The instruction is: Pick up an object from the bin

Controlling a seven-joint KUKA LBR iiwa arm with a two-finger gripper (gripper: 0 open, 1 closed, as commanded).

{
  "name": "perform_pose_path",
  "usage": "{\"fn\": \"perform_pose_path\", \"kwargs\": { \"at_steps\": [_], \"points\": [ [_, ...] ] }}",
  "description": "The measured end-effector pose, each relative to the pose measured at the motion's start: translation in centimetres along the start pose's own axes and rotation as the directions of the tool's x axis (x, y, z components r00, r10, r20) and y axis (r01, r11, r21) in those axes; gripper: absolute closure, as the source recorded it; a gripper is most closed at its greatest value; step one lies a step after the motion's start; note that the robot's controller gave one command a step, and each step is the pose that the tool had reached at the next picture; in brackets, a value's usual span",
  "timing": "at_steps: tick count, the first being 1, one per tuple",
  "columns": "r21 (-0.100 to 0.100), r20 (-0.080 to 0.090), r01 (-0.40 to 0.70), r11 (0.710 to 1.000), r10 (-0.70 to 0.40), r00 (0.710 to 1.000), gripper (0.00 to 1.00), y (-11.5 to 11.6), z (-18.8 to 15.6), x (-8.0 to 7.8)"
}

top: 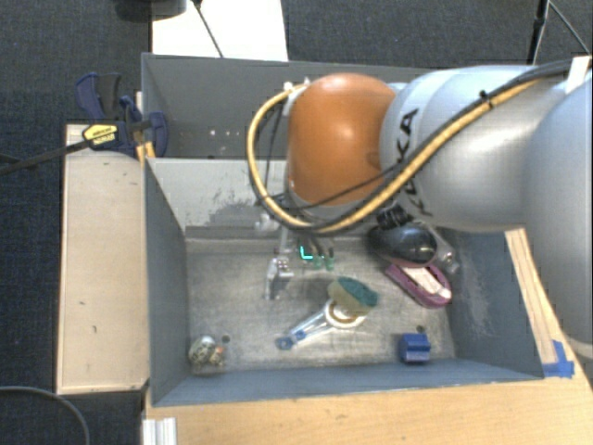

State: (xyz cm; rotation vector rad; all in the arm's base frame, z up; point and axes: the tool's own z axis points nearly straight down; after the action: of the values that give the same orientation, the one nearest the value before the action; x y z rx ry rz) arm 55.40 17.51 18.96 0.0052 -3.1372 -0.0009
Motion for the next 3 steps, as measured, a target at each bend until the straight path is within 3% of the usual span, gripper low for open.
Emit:
{"fn": "perform_pose_path", "kwargs": {
  "at_steps": [1,2,3],
  "points": [
    [0.001,-0.001,0.273,0.962,-0.273,0.962,0.0,-1.8,10.2,4.9],
    [0.003,0.003,0.212,0.977,-0.212,0.977,0.0,-7.6,7.9,6.4],
    [-0.001,0.014,0.17,0.985,-0.17,0.985,0.0,-4.8,-0.4,7.0]
  ]
}}
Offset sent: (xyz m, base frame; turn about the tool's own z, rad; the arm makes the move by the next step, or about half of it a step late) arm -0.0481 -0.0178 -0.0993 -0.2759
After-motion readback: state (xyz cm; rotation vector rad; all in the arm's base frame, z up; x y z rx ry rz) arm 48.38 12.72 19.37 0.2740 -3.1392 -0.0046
